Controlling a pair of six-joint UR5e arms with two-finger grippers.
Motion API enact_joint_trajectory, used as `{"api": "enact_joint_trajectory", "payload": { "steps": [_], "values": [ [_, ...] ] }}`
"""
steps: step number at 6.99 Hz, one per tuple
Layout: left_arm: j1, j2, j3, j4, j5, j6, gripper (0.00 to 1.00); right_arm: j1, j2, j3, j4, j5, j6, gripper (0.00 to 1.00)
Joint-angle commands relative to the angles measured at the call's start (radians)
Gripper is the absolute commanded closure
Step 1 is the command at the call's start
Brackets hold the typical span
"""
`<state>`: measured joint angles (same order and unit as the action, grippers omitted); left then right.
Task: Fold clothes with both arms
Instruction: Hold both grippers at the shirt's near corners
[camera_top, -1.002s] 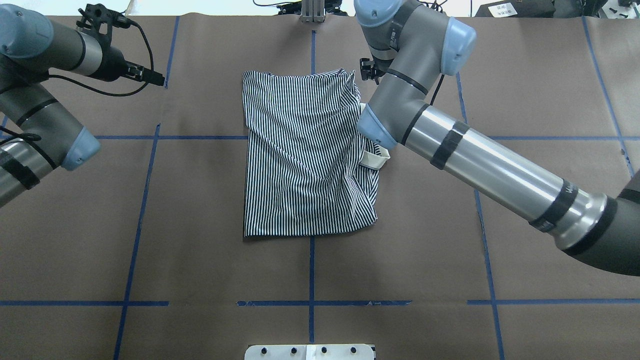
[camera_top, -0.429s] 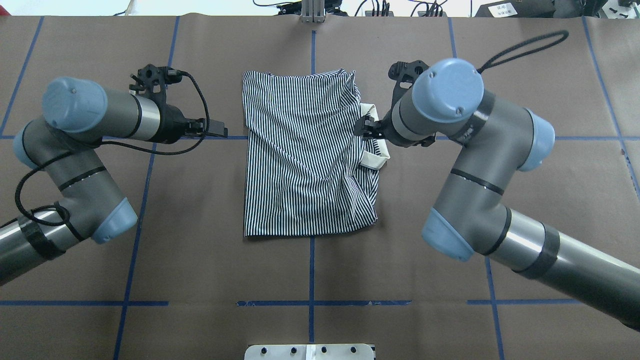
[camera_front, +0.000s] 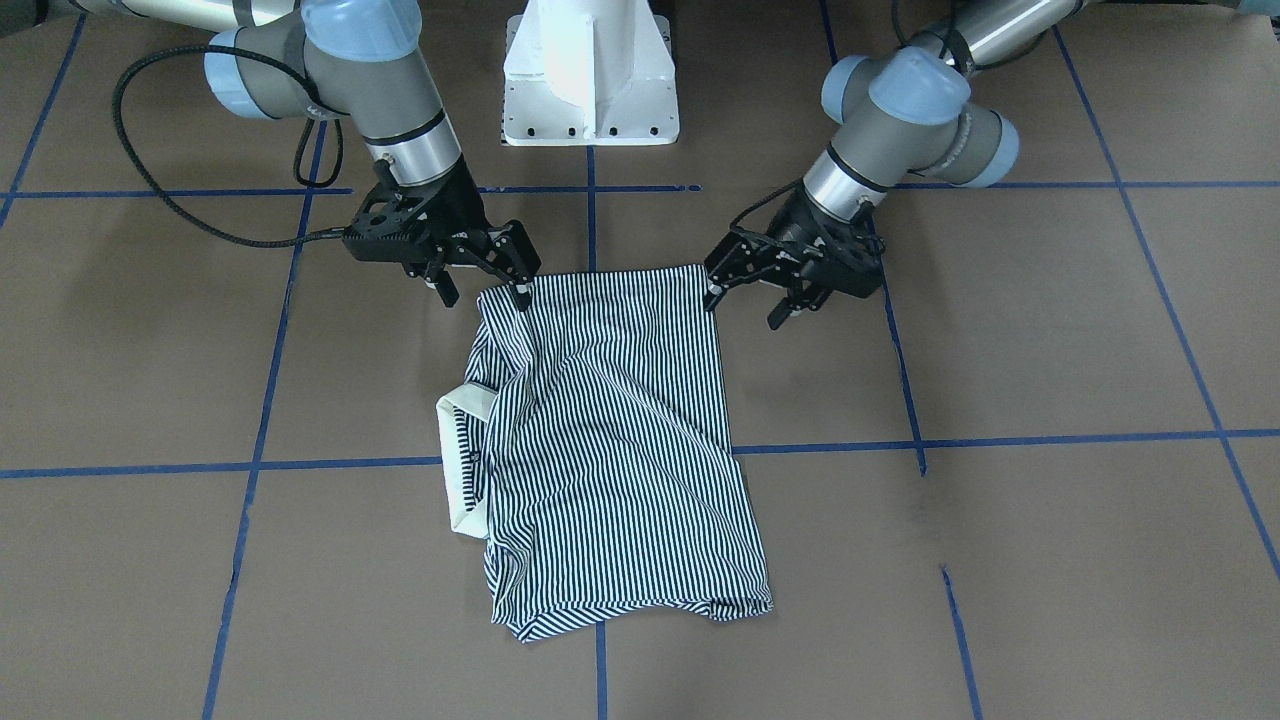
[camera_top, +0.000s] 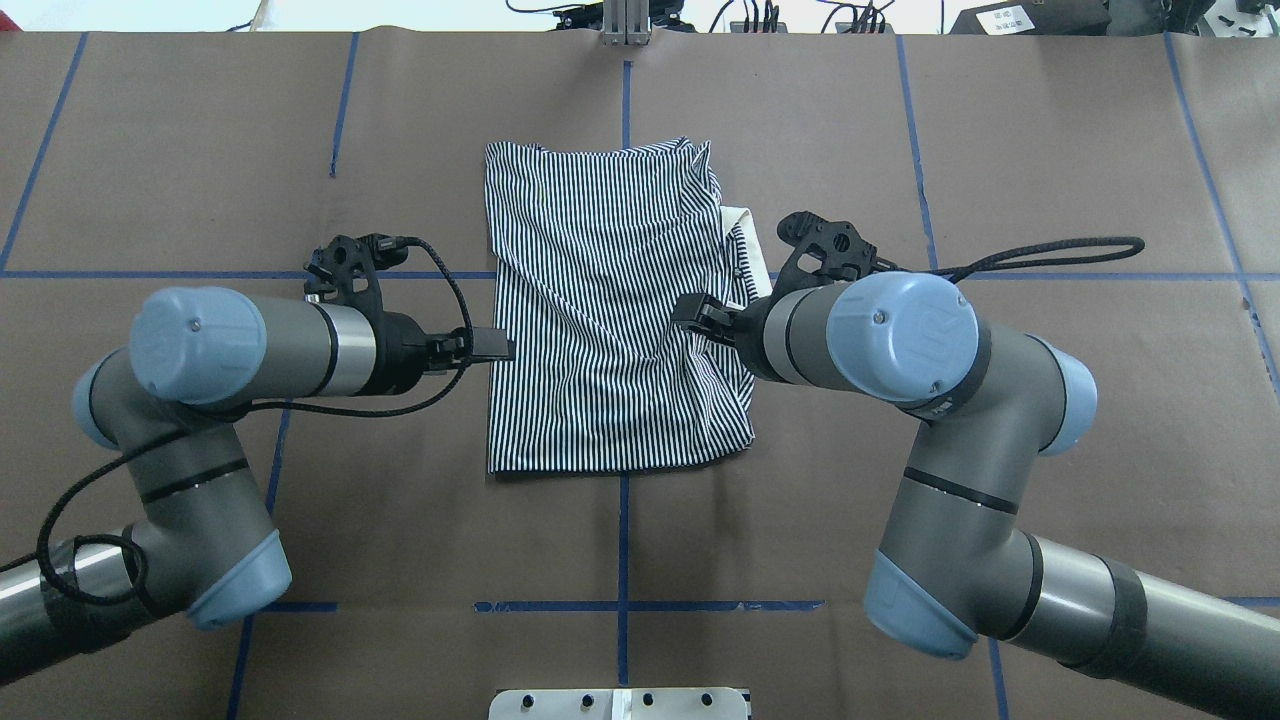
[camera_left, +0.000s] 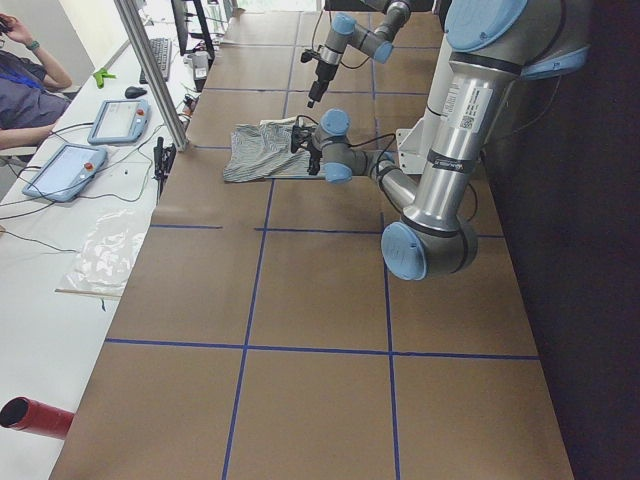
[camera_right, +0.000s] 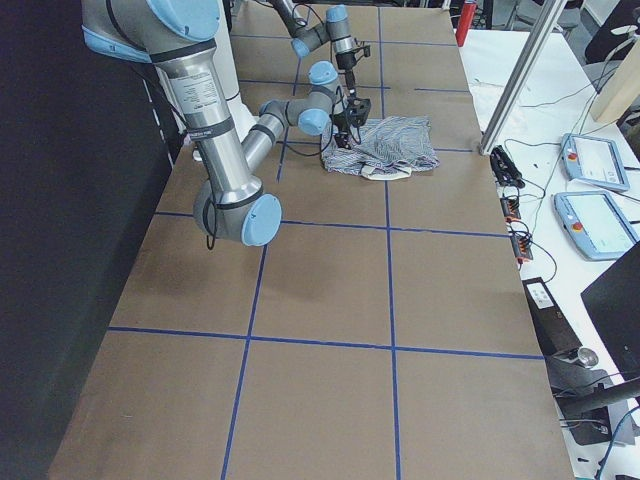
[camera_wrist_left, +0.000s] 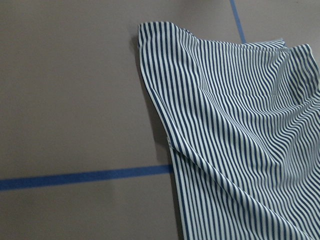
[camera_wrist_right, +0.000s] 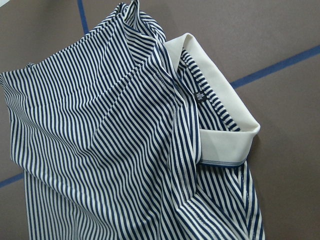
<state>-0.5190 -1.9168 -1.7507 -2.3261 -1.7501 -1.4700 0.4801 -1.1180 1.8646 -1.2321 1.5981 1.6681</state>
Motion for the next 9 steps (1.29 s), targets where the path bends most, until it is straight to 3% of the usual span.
{"api": "enact_joint_trajectory", "payload": {
  "steps": [1,2,5,9],
  "values": [
    [0.118,0.008,-0.012,0.016,0.127,-0.250,0.46,-0.035,-0.031,0.004,0.071,-0.058,0.045,0.02],
    [0.155,0.009,-0.001,0.039,0.165,-0.272,0.48,-0.037,-0.036,0.004,0.071,-0.063,0.045,0.01],
    [0.158,0.009,-0.007,0.118,0.166,-0.268,0.48,-0.037,-0.037,0.004,0.071,-0.064,0.044,0.01],
    [0.158,0.024,-0.003,0.120,0.162,-0.257,0.48,-0.037,-0.039,0.002,0.071,-0.064,0.041,0.01]
  ]
}}
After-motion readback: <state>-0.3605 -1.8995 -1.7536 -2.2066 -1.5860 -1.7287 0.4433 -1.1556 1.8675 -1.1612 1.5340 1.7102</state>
